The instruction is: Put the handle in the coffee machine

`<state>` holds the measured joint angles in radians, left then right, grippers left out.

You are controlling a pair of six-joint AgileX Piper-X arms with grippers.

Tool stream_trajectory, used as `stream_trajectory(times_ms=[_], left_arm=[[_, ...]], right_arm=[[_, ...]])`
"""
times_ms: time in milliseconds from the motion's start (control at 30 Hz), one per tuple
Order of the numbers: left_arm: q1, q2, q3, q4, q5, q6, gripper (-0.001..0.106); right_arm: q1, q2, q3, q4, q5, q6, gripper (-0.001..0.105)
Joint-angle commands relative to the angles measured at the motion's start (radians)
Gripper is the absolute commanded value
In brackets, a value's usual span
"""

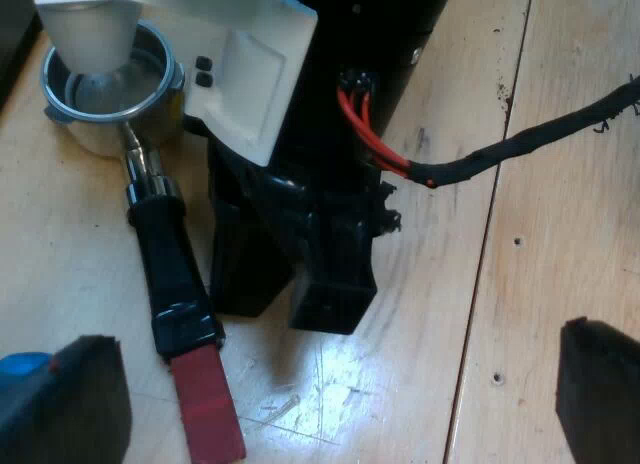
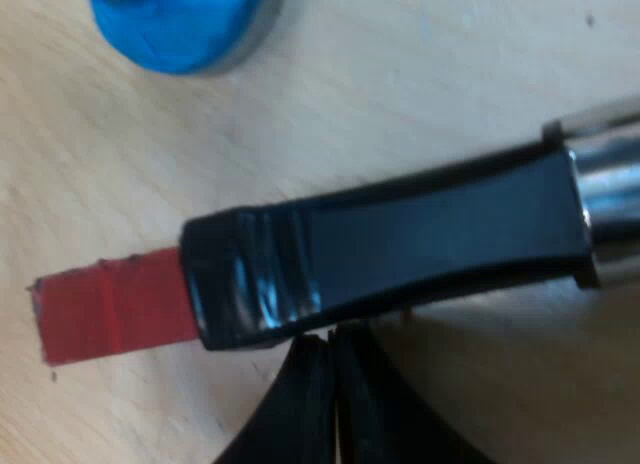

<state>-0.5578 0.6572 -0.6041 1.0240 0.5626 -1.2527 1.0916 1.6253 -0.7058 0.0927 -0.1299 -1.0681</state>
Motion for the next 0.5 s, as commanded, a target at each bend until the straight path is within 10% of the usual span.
stream_trajectory(times_ms=[33, 500], left_arm=[[0.003, -0.001, -0.006, 0.004, -0.005, -0.005, 0.087], [0.003, -0.001, -0.006, 0.007, -0.006, -0.005, 0.087]], right_arm=[[0.002, -0.004, -0.008, 0.009, -0.009, -0.005, 0.0], [0.002, -0.22, -0.013, 0.248, 0.088, -0.012, 0.0]])
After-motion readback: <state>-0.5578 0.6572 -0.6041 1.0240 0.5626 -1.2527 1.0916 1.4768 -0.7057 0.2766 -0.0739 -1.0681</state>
